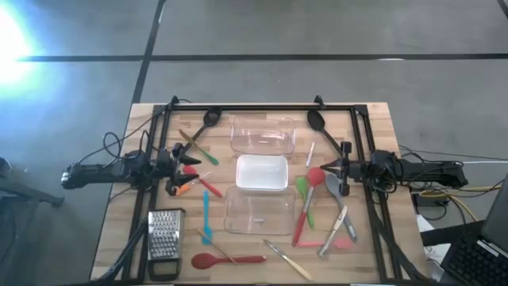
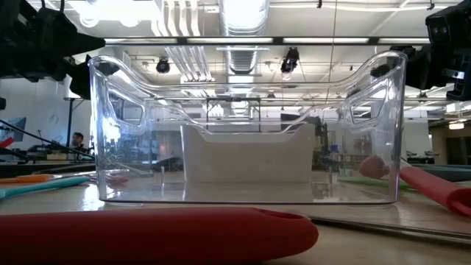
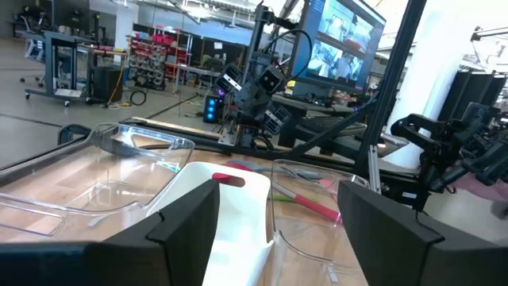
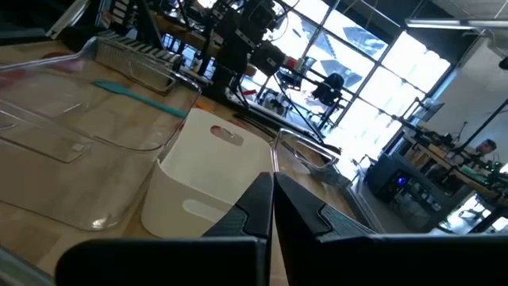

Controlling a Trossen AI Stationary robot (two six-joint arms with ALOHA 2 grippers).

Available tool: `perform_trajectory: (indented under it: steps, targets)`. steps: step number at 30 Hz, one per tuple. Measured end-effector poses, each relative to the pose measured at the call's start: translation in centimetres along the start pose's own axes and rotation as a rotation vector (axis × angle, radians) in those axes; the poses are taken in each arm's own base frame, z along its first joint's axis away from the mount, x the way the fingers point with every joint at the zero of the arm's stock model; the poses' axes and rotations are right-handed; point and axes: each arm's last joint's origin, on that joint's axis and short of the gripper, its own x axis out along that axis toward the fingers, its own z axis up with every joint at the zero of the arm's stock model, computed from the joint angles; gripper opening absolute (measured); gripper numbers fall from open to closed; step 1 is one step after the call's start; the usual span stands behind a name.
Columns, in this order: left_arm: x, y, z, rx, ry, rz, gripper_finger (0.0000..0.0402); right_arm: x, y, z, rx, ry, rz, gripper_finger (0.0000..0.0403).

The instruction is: Pick & Place Kitchen Items

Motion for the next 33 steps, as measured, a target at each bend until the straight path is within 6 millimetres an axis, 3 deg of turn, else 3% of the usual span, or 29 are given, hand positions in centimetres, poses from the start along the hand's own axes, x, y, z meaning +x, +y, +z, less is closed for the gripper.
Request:
perform_trajectory:
  steps: [5, 11, 14, 19, 23, 27, 33]
  targets:
    - [0.0, 0.0, 0.0, 0.000, 0.000, 0.000, 0.0262, -0.1, -0.6, 1.0, -0.230, -0.088, -0.087, 0.0008]
    - [0.0, 0.0, 0.0, 0.000, 0.000, 0.000, 0.0262, -0.4, -1.2, 2.3, -0.260, -0.221, -0.165, 0.0008]
    - [0.0, 0.0, 0.0, 0.000, 0.000, 0.000, 0.0262, -0.7, -1.5, 3.4, -0.160, -0.364, -0.154, 0.0008]
    - [0.0, 0.0, 0.0, 0.000, 0.000, 0.000, 0.0262, -2.3, -2.6, 6.1, 0.074, -0.763, -0.112, 0.0008]
    - [0.0, 0.0, 0.0, 0.000, 0.002, 0.000, 0.0262, -3.1, -2.9, 7.4, 0.139, -0.962, -0.032, 0.0008]
    - [0.0, 0.0, 0.0, 0.000, 0.002, 0.000, 0.0262, -1.8, -3.7, 9.0, 0.174, -0.869, 0.017, 0.0008]
    - [0.0, 0.0, 0.0, 0.000, 0.003, 0.001, 0.0262, 2.1, -5.7, 13.0, 0.213, -0.604, 0.101, 0.0008]
